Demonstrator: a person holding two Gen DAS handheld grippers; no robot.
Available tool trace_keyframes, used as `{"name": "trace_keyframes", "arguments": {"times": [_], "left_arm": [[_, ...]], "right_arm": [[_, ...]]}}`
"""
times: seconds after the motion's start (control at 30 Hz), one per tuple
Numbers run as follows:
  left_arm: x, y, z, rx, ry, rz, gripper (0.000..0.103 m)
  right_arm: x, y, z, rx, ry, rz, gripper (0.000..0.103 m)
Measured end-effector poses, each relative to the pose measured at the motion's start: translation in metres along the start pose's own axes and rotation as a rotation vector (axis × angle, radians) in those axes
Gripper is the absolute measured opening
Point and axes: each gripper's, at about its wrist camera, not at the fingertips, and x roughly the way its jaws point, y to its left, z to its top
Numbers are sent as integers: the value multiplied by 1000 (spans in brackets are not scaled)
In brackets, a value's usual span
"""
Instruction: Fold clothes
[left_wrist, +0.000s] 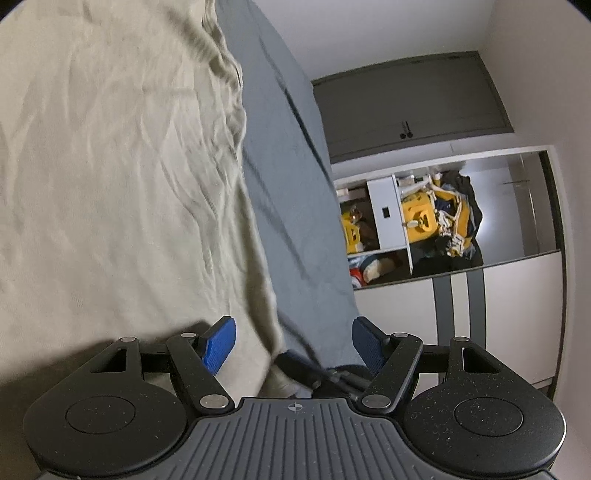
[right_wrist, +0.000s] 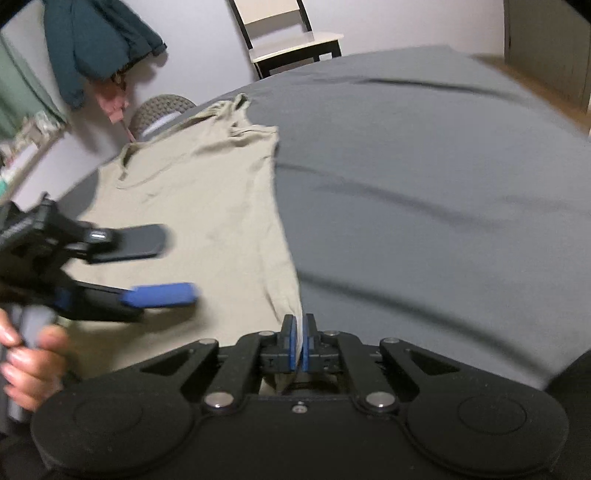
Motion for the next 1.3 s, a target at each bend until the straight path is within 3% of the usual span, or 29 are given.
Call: {"name": "trace_keyframes", "arguments": {"times": [0.13, 0.23, 0.43, 0.6, 0.67, 0.7, 0.8, 0.87, 0.9, 0.97, 1.07, 1.17, 1.23, 1.3], "left_arm": [[-19, 2, 8, -4, -68, 31, 69], [-36, -2, 14, 40, -120, 110, 69], [-79, 7, 26, 16, -219, 121, 69], [-124, -5, 32, 75, -357, 145, 70], [-148, -11, 35, 106, -421, 156, 70], [-162, -12, 35, 101, -452, 177, 70], [-204, -10, 34, 59, -542, 262, 70], [-232, -9, 33, 30, -602, 319, 88], [-243, -8, 31, 13, -612, 346, 91], [-261, -6, 23, -10, -604, 396, 92], [-274, -9, 10, -15, -540, 465, 92], [-283, -25, -3, 36, -435, 503, 92], [-288, -42, -13, 100, -362, 557, 92], [-292, -59, -25, 160, -327, 615, 92]], "right_arm": [[5, -13, 7, -11, 15, -28, 4], [16, -16, 3, -6, 47, -46, 4], [8, -10, -2, -56, 14, -72, 4], [20, -16, -2, -5, 48, -69, 5], [20, -13, -1, -11, 57, -71, 13], [18, -11, -1, -12, 59, -75, 22], [2, -5, -2, -24, 25, -83, 38], [-18, 4, -7, -64, -26, -71, 38], [-27, 11, -10, -92, -50, -58, 40], [-47, 26, -17, -148, -81, 5, 43], [-72, 53, -29, -221, -61, 178, 48], [-91, 78, -37, -261, -48, 346, 63], [-87, 98, -44, -327, -48, 409, 63], [-73, 122, -54, -409, -15, 428, 56]]}}
